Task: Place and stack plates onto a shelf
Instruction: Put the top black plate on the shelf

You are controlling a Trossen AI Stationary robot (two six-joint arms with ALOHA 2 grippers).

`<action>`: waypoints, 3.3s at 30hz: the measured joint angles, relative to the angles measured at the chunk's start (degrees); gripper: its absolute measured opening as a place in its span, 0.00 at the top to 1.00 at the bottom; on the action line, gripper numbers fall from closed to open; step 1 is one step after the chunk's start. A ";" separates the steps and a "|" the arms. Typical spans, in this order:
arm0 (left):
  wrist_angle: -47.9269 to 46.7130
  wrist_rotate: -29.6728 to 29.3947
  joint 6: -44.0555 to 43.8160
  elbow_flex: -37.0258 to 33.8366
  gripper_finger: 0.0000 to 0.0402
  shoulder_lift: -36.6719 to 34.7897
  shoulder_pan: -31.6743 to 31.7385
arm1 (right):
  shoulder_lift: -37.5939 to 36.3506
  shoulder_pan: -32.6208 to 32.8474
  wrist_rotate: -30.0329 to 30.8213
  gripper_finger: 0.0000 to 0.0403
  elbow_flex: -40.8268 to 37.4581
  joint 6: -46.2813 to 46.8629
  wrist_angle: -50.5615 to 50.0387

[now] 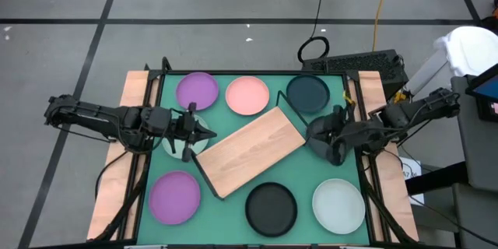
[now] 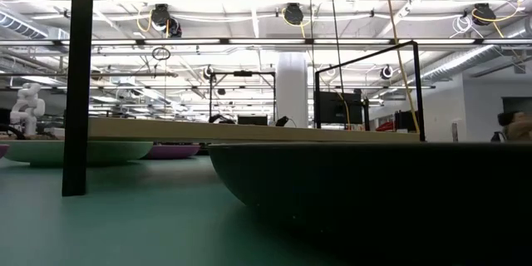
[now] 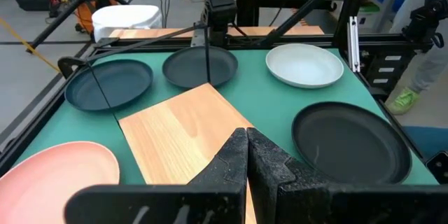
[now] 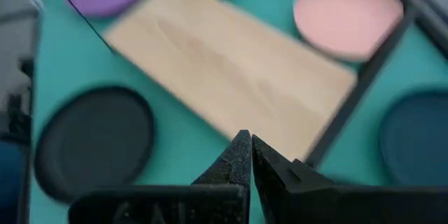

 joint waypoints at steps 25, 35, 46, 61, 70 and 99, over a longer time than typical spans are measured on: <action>1.54 0.02 1.72 0.00 0.99 0.00 0.00 | 4.12 6.12 -8.89 0.89 -14.23 22.26 -9.07; 2.93 0.02 2.08 0.00 0.99 -0.02 0.00 | 4.12 6.09 -10.39 0.68 -22.14 20.50 -4.69; 2.93 0.02 2.06 0.00 0.99 -0.02 0.01 | 5.48 6.09 -10.10 0.48 -26.70 11.94 2.85; 2.93 0.04 2.76 0.00 0.99 0.00 0.02 | 12.63 6.09 -11.80 0.47 -31.75 7.94 5.32; 2.91 0.04 3.15 0.00 0.99 0.00 0.02 | 12.89 6.09 -13.39 0.62 -35.08 9.52 8.05; 2.91 0.04 3.06 0.00 0.99 0.02 0.00 | 12.86 6.07 -9.22 1.00 -21.31 12.36 -9.89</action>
